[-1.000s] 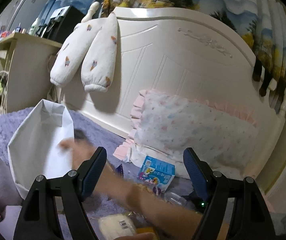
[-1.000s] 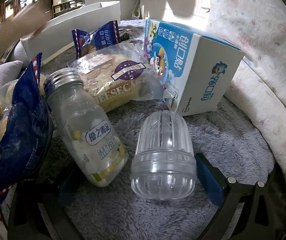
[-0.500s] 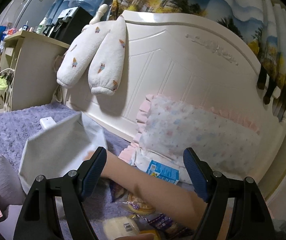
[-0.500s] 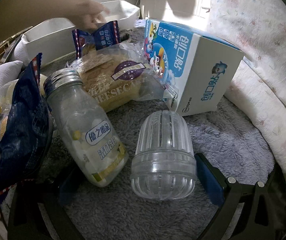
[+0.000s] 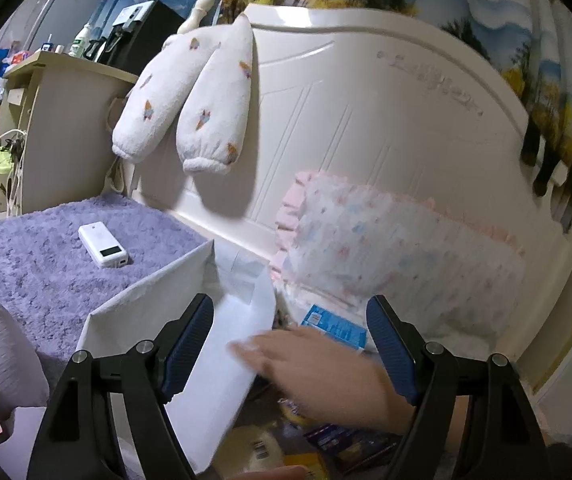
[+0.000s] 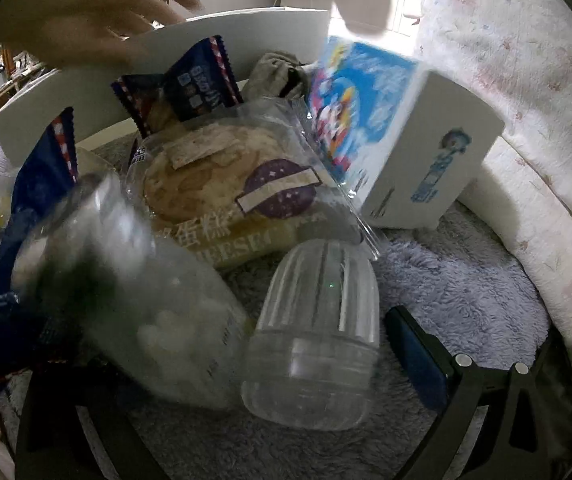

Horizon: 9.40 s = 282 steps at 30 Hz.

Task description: Organize objects

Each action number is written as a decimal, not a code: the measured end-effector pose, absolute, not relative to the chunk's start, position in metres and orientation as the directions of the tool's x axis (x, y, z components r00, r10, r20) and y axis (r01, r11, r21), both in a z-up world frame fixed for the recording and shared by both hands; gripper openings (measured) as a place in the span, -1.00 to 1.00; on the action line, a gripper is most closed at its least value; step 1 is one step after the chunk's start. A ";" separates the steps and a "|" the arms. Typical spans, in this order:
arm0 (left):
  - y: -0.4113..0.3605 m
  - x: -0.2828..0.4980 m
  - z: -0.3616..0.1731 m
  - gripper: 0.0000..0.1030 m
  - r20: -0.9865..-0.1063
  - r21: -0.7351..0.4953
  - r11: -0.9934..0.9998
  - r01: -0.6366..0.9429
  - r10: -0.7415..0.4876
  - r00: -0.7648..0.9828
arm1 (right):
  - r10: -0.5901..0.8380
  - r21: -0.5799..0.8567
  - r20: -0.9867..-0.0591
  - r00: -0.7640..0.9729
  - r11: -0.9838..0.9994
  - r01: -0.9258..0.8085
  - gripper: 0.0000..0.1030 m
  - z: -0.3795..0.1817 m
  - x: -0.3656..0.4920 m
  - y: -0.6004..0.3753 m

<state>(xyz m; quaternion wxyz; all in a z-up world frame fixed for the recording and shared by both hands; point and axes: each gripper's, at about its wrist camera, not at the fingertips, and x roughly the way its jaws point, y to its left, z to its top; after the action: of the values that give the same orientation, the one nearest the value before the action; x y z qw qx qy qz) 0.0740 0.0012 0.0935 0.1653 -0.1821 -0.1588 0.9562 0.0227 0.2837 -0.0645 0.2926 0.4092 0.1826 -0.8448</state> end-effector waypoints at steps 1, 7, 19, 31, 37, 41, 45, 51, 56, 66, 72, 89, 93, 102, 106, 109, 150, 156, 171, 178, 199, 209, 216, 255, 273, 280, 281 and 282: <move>0.002 0.072 0.091 0.51 -0.309 -0.357 -0.899 -0.252 0.368 -0.877 | -0.345 -0.069 -0.798 -0.494 -0.762 0.644 1.00 -0.064 0.023 0.284; 0.009 0.063 0.081 0.51 -0.354 -0.328 -0.914 -0.240 0.354 -0.866 | -0.345 -0.069 -0.798 -0.494 -0.762 0.644 1.00 -0.064 0.023 0.284; 0.031 0.055 0.064 0.51 -0.411 -0.241 -0.944 -0.225 0.309 -0.858 | -0.335 -0.084 -0.798 -0.501 -0.761 0.643 1.00 -0.064 0.024 0.283; 0.024 0.046 0.057 0.51 -0.439 -0.294 -0.931 -0.216 0.332 -0.835 | -0.347 -0.046 -0.805 -0.482 -0.772 0.634 1.00 -0.058 0.018 0.295; 0.023 0.047 0.058 0.51 -0.435 -0.291 -0.933 -0.212 0.326 -0.839 | -0.402 0.052 -0.759 -0.513 -0.822 0.568 0.93 -0.016 0.041 0.327; 0.023 0.046 0.056 0.51 -0.443 -0.285 -0.937 -0.204 0.317 -0.839 | -0.489 0.138 -0.597 -0.636 -0.843 0.519 0.94 0.036 0.051 0.339; 0.023 0.043 0.054 0.51 -0.451 -0.283 -0.939 -0.195 0.310 -0.837 | -0.515 0.310 -0.526 -0.677 -0.857 0.411 0.96 0.053 0.042 0.325; 0.020 0.043 0.053 0.51 -0.456 -0.284 -0.941 -0.185 0.303 -0.837 | -0.195 0.084 -0.811 -0.551 -0.972 0.219 0.99 -0.003 0.014 0.254; 0.021 0.041 0.051 0.51 -0.464 -0.281 -0.942 -0.182 0.300 -0.833 | -0.110 -0.063 -0.778 -0.618 -0.966 0.251 1.00 -0.015 0.023 0.225; 0.024 0.036 0.045 0.51 -0.487 -0.266 -0.948 -0.175 0.289 -0.825 | -0.083 -0.068 -0.748 -0.658 -0.977 0.200 1.00 -0.023 0.022 0.228; 0.025 0.036 0.044 0.51 -0.491 -0.260 -0.949 -0.176 0.287 -0.823 | -0.109 -0.018 -0.747 -0.656 -0.983 0.184 1.00 -0.030 0.025 0.238; 0.026 0.036 0.042 0.51 -0.497 -0.249 -0.952 -0.177 0.283 -0.820 | -0.294 0.201 -0.728 -0.619 -0.955 0.217 -0.01 -0.033 0.012 0.229; 0.026 0.036 0.042 0.51 -0.498 -0.249 -0.952 -0.176 0.282 -0.820 | -0.260 0.136 -0.707 -0.658 -0.963 0.234 -0.21 -0.025 0.012 0.215; 0.027 0.035 0.039 0.51 -0.502 -0.239 -0.956 -0.172 0.273 -0.820 | -0.278 0.156 -0.685 -0.673 -0.959 0.238 -0.28 -0.019 0.013 0.214; 0.028 0.035 0.038 0.51 -0.505 -0.231 -0.958 -0.172 0.269 -0.820 | -0.318 0.203 -0.657 -0.683 -0.948 0.246 -0.28 -0.006 0.009 0.216; 0.027 0.035 0.037 0.51 -0.506 -0.231 -0.957 -0.174 0.271 -0.819 | -0.331 0.214 -0.634 -0.699 -0.943 0.253 -0.29 0.002 0.010 0.215; -0.033 0.007 0.022 0.47 -0.639 -0.347 -0.937 0.048 0.198 -0.743 | -0.788 0.660 -0.479 -0.387 -0.614 0.433 -0.36 0.037 -0.096 0.081; -0.039 0.002 0.016 0.47 -0.665 -0.343 -0.935 0.089 0.175 -0.726 | -0.736 0.547 -0.529 -0.423 -0.676 0.494 -0.35 0.044 -0.077 0.072; -0.012 0.010 0.023 0.47 -0.614 -0.267 -0.963 -0.024 0.189 -0.766 | -0.420 0.477 -0.796 -0.436 -0.879 -0.024 0.58 0.041 -0.062 0.198; -0.003 0.011 0.024 0.47 -0.600 -0.258 -0.964 -0.057 0.206 -0.773 | -0.363 0.435 -0.864 -0.350 -0.887 -0.153 0.61 0.000 -0.080 0.212; -0.001 0.007 0.014 0.47 -0.625 -0.253 -0.967 -0.041 0.196 -0.755 | -0.078 0.064 -0.903 -0.422 -0.997 0.047 0.63 -0.026 -0.089 0.172; -0.001 0.007 0.014 0.47 -0.623 -0.261 -0.965 -0.037 0.198 -0.757 | -0.257 0.278 -0.877 -0.406 -0.960 0.008 0.41 -0.009 -0.085 0.204; -0.002 0.008 0.015 0.47 -0.613 -0.268 -0.962 -0.041 0.203 -0.764 | -0.257 0.298 -0.806 -0.533 -0.954 0.009 0.39 0.037 -0.061 0.182; 0.006 0.039 0.042 0.49 -0.354 -0.432 -0.810 -0.397 0.557 -0.752 | -0.715 0.562 -0.308 -0.627 -0.669 0.487 0.39 0.067 -0.045 0.158; 0.003 0.036 0.043 -0.03 -0.422 -0.365 -0.918 -0.155 0.312 -0.851 | -0.820 0.684 -0.323 -0.472 -0.547 0.482 0.40 0.044 -0.054 0.125; -0.015 0.030 0.038 -0.14 -0.449 -0.409 -0.911 -0.058 0.256 -0.856 | -0.833 0.755 -0.332 -0.443 -0.516 0.405 0.42 0.033 -0.073 0.110; -0.017 0.029 0.037 -0.15 -0.449 -0.423 -0.904 -0.058 0.264 -0.854 | -0.829 0.753 -0.334 -0.449 -0.521 0.402 0.44 0.034 -0.073 0.109; -0.019 0.027 0.036 -0.15 -0.453 -0.433 -0.900 -0.057 0.271 -0.849 | -0.826 0.754 -0.338 -0.452 -0.525 0.395 0.46 0.033 -0.073 0.109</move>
<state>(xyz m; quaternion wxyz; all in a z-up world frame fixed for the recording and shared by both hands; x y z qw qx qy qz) 0.0266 -0.0185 0.0359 0.0872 -0.2602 -0.2061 0.9393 -0.0730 0.1085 0.0332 0.3830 0.3571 -0.3017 -0.7968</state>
